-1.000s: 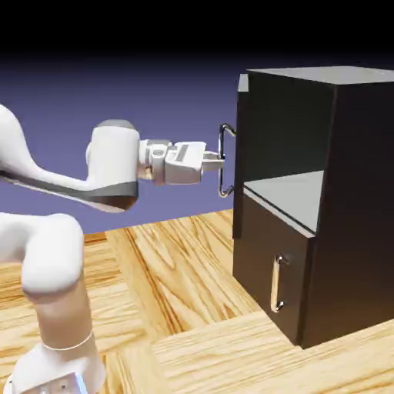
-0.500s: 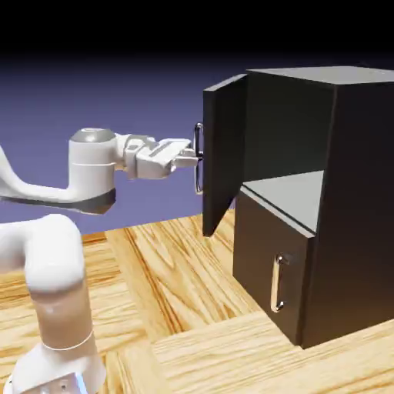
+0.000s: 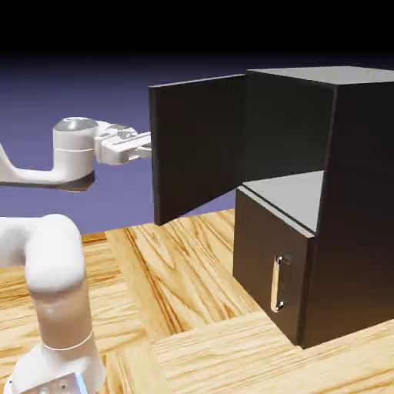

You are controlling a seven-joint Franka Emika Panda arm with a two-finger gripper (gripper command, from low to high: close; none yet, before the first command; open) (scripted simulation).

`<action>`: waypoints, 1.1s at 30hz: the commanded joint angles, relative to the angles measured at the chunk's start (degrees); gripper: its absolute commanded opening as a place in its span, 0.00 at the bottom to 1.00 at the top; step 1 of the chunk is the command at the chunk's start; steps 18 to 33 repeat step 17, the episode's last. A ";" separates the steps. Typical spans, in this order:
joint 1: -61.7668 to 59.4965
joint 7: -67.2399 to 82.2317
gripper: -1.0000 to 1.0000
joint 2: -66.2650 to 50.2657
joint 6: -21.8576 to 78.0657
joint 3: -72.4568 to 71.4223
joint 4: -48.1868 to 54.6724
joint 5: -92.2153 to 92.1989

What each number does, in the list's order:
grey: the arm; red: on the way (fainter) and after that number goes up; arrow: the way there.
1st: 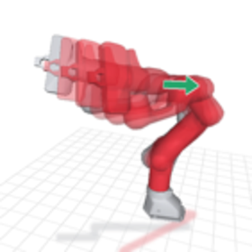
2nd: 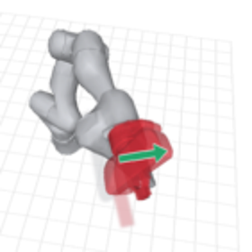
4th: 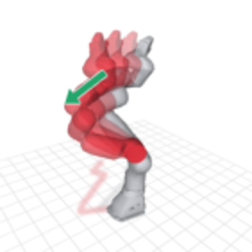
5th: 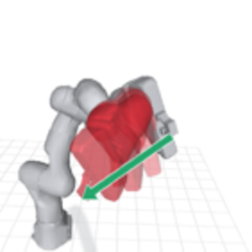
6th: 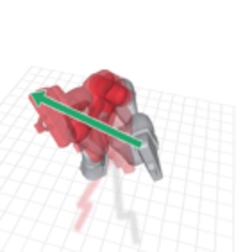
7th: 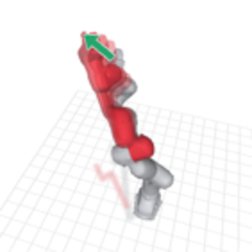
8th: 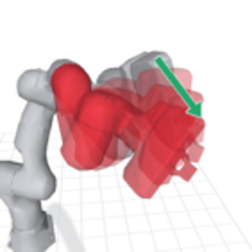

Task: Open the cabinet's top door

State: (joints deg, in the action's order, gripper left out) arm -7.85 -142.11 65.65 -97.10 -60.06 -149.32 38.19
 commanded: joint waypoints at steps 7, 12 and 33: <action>-12.64 0.74 0.00 -2.63 14.08 -10.60 14.54 -6.75; -22.26 1.96 0.00 -2.58 22.84 -16.62 24.93 -10.14; -28.66 3.08 1.00 -1.86 28.36 -19.95 31.88 -11.96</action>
